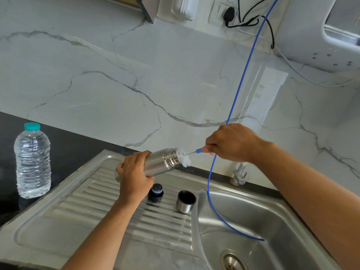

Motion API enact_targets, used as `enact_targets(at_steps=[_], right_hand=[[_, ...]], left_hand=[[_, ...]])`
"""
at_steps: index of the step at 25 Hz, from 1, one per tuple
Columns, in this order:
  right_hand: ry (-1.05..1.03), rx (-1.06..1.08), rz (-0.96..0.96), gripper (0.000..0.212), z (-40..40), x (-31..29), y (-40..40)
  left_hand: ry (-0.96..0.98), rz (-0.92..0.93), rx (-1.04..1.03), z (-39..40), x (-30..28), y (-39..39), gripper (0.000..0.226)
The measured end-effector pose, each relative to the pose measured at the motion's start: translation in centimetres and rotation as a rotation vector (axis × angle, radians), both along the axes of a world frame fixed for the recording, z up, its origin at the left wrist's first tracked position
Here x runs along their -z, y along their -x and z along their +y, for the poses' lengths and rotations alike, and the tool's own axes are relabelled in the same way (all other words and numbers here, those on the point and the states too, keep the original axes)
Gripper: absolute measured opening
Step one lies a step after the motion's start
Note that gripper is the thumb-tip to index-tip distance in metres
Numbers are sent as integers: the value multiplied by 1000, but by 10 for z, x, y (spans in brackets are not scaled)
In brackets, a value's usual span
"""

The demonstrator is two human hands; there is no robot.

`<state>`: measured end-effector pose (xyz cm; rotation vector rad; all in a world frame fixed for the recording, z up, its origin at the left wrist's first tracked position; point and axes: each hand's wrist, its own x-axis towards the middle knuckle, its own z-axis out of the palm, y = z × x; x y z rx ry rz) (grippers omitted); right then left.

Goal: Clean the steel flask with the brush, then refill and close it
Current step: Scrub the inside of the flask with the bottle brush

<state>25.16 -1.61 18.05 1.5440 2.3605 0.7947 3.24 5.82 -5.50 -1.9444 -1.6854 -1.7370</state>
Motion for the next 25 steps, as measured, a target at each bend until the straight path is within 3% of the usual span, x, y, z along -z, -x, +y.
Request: enact_targets(at_steps=[6,9,12,14,16,21,23,25], right_hand=[[111,25,128,43,5,25,30],[-161,-81,-19,39,9,29,24],[-357,-326,-162,22,6,40,21],[-262,-325,-174,20,0,43,21],[-134,-218,-121,31,-4,31,15],[231,169,327,50,7,6,-11],[403,235,456,52,15,17,-1],[433,251,505,53,16,28,12]], left_hand=[[-19,48,6,-2,0,-3,76],[19,-10,-20,-1,0,-1,77],[40,-40,-7,-1,-1,-4,77],[14,-10,29,-2,-1,-4,76],[-16,26,35,-2,-1,1,76],[-42,86,-10,-2,1,0,78],[-81,123,2,-4,-3,-4,75],[-95,157,2,-4,-5,-5,74]])
